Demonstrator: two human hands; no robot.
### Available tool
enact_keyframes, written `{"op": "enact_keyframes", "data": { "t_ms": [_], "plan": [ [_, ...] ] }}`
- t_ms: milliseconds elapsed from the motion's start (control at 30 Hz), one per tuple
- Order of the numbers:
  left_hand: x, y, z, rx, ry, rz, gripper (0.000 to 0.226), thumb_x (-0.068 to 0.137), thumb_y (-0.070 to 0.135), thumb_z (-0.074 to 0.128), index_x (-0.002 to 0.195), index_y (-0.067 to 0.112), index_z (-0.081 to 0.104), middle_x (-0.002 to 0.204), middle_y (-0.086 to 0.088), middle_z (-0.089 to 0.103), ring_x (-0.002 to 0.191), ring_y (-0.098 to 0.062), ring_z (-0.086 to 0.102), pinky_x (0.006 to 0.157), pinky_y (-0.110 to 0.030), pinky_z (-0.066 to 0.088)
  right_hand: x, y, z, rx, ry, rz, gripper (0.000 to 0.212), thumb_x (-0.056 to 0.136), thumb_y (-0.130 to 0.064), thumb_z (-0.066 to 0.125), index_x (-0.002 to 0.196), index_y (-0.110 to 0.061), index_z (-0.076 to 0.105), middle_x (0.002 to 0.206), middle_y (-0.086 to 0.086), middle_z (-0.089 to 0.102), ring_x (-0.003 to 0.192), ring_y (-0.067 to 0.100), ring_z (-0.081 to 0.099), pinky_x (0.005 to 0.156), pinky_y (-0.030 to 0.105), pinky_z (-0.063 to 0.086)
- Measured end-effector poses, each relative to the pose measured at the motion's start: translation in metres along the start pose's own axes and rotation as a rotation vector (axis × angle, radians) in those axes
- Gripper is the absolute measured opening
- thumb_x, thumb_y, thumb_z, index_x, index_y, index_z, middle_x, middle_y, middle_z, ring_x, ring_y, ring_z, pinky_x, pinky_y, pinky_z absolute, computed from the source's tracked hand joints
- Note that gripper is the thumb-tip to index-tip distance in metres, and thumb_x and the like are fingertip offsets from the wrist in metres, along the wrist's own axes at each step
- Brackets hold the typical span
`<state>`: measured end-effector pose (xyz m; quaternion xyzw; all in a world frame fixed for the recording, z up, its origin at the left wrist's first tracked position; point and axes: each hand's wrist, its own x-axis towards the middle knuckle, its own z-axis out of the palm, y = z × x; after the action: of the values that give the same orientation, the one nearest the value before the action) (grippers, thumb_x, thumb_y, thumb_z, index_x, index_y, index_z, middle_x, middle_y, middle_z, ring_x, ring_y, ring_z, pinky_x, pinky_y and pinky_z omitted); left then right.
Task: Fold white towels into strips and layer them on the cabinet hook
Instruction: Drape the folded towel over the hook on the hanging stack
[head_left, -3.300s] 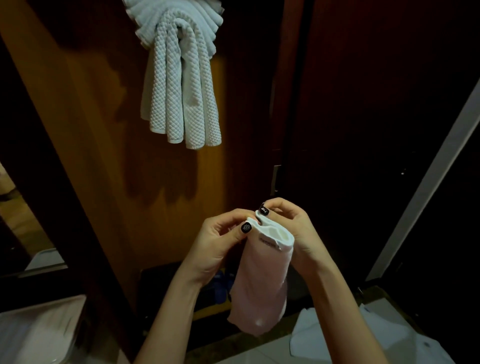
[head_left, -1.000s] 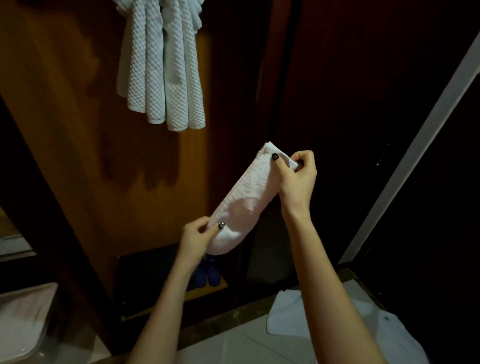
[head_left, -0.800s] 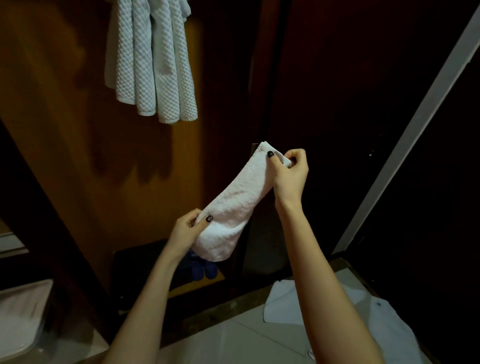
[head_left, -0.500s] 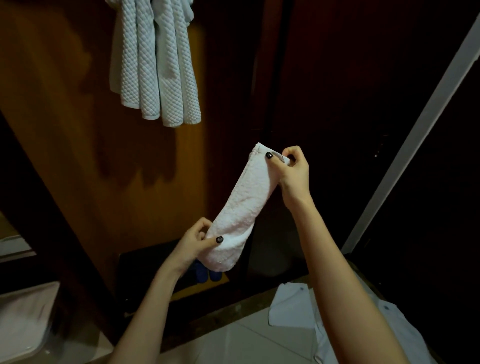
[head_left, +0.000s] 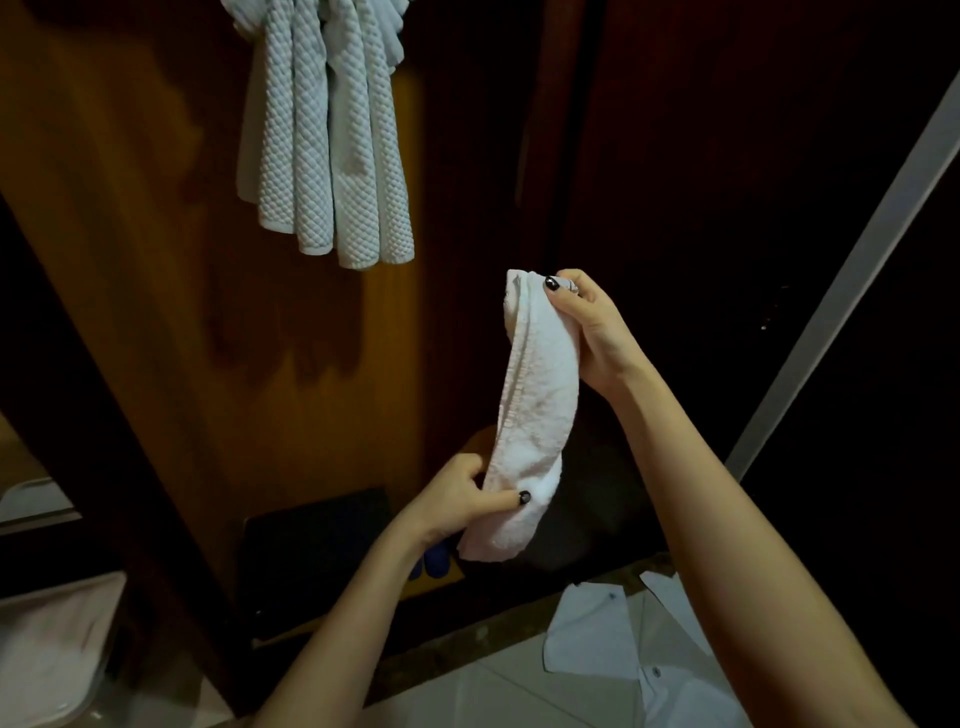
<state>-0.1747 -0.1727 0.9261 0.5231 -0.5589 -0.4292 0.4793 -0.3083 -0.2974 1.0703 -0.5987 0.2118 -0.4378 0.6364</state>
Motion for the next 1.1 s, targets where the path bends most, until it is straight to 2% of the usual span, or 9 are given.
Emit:
{"op": "enact_keyframes", "data": {
  "t_ms": [67,233,367,467,633,767,933,1000,1100],
  "plan": [
    [0.002,0.012,0.013,-0.103,-0.081,-0.015,0.038,0.066,0.033,0.079,0.101,0.02,0.071,0.102,0.002,0.075,0.099,-0.013,0.069,0.084,-0.027,0.056,0.0,-0.005,0.0,0.009,-0.002,0.004,0.006,0.095,-0.017,0.058,0.089,-0.017,0.056,0.078,-0.005,0.064,0.066,0.006,0.062,0.059,0.021,0.052],
    [0.003,0.008,0.028,-0.125,-0.027,-0.009,0.042,0.07,0.03,0.078,0.107,0.01,0.07,0.104,-0.004,0.074,0.1,-0.019,0.07,0.085,-0.033,0.057,0.0,-0.02,-0.011,-0.01,0.037,-0.008,0.012,0.094,-0.017,0.061,0.085,-0.019,0.053,0.077,-0.007,0.064,0.066,0.007,0.062,0.058,0.022,0.052],
    [0.008,0.0,0.02,0.233,0.109,-0.027,0.022,0.074,0.045,0.076,0.079,0.024,0.071,0.083,0.004,0.073,0.081,-0.01,0.069,0.071,-0.032,0.055,-0.006,-0.019,-0.021,-0.067,0.126,-0.069,0.021,0.091,-0.012,0.064,0.079,-0.019,0.049,0.077,-0.004,0.062,0.069,0.01,0.061,0.058,0.025,0.05],
    [0.014,-0.01,0.008,0.503,0.1,-0.083,0.036,0.074,0.05,0.072,0.096,0.022,0.074,0.109,0.006,0.061,0.097,-0.013,0.062,0.085,-0.037,0.053,-0.011,-0.014,-0.025,-0.049,0.235,-0.114,0.023,0.091,-0.009,0.065,0.08,-0.017,0.047,0.08,0.0,0.06,0.072,0.013,0.061,0.062,0.03,0.05],
    [0.009,0.008,0.017,0.159,0.088,0.106,0.021,0.076,0.018,0.082,0.095,0.018,0.073,0.135,0.001,0.047,0.12,-0.01,0.048,0.091,-0.005,0.038,-0.017,-0.016,-0.016,-0.188,0.084,-0.134,0.022,0.092,-0.007,0.063,0.081,-0.018,0.048,0.079,-0.003,0.056,0.069,0.008,0.058,0.059,0.023,0.048],
    [0.014,0.041,0.033,-0.238,0.179,0.183,0.023,0.078,0.008,0.079,0.095,0.02,0.069,0.101,0.001,0.074,0.096,-0.015,0.07,0.075,-0.02,0.054,-0.022,-0.01,-0.006,-0.151,-0.005,-0.06,0.019,0.093,-0.009,0.062,0.084,-0.017,0.047,0.079,-0.003,0.061,0.066,0.007,0.063,0.055,0.021,0.051],
    [0.013,0.041,0.045,-0.233,0.219,0.188,0.03,0.08,0.011,0.077,0.104,0.023,0.063,0.099,0.003,0.074,0.094,-0.011,0.07,0.074,-0.024,0.055,-0.024,-0.01,-0.011,-0.083,0.06,-0.043,0.018,0.092,-0.012,0.063,0.084,-0.018,0.048,0.08,-0.002,0.061,0.065,0.007,0.062,0.057,0.021,0.051],
    [0.01,0.033,0.044,-0.358,0.191,0.168,0.017,0.081,0.021,0.072,0.098,0.019,0.069,0.095,0.002,0.075,0.09,-0.011,0.071,0.072,-0.025,0.055,-0.025,-0.01,-0.017,-0.082,0.066,-0.04,0.018,0.092,-0.014,0.063,0.084,-0.018,0.048,0.08,-0.002,0.062,0.066,0.008,0.062,0.057,0.022,0.051],
    [0.009,0.03,0.038,-0.701,0.107,0.111,0.032,0.083,0.044,0.063,0.093,0.017,0.076,0.101,-0.006,0.074,0.097,-0.017,0.07,0.077,-0.027,0.055,-0.026,-0.012,-0.025,-0.062,0.083,-0.028,0.017,0.093,-0.017,0.063,0.084,-0.019,0.049,0.081,-0.003,0.061,0.067,0.008,0.059,0.057,0.022,0.05]
  ]
}}
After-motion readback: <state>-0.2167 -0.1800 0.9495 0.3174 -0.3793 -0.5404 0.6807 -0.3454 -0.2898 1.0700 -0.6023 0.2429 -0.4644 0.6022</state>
